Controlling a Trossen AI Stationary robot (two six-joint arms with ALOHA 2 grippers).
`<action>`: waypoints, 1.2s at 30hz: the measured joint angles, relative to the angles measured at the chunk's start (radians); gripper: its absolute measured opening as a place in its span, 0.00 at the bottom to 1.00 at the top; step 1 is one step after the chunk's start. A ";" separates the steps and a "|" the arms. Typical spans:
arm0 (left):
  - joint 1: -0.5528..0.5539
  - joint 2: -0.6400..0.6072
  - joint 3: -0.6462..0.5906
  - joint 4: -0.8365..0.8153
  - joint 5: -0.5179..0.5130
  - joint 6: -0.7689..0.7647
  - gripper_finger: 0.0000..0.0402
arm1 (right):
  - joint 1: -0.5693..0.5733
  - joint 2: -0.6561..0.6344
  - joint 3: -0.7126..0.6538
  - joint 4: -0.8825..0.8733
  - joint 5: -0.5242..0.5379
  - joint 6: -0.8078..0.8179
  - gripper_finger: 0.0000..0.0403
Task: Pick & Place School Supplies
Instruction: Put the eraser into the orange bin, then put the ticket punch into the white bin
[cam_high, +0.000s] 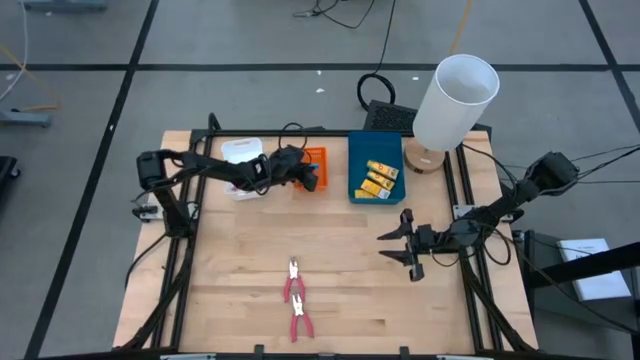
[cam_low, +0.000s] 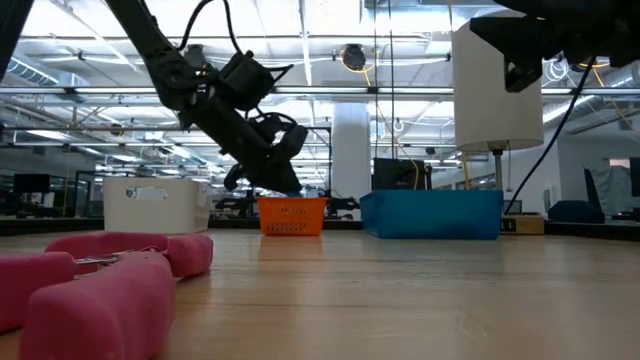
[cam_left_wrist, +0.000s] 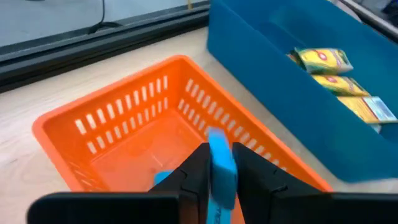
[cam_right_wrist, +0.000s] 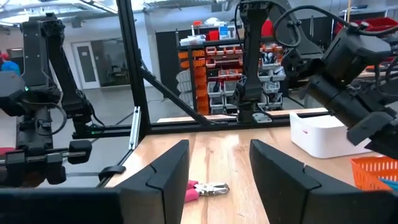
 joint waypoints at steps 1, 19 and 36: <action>0.004 0.002 0.000 0.004 0.000 -0.008 0.19 | 0.000 0.000 0.000 -0.002 0.000 0.005 0.40; 0.028 -0.004 0.000 0.013 0.188 -0.090 0.55 | 0.002 0.000 0.000 -0.031 -0.004 0.022 0.40; -0.158 -0.318 -0.004 0.011 0.336 0.051 0.74 | 0.002 0.000 0.001 -0.046 -0.004 0.030 0.40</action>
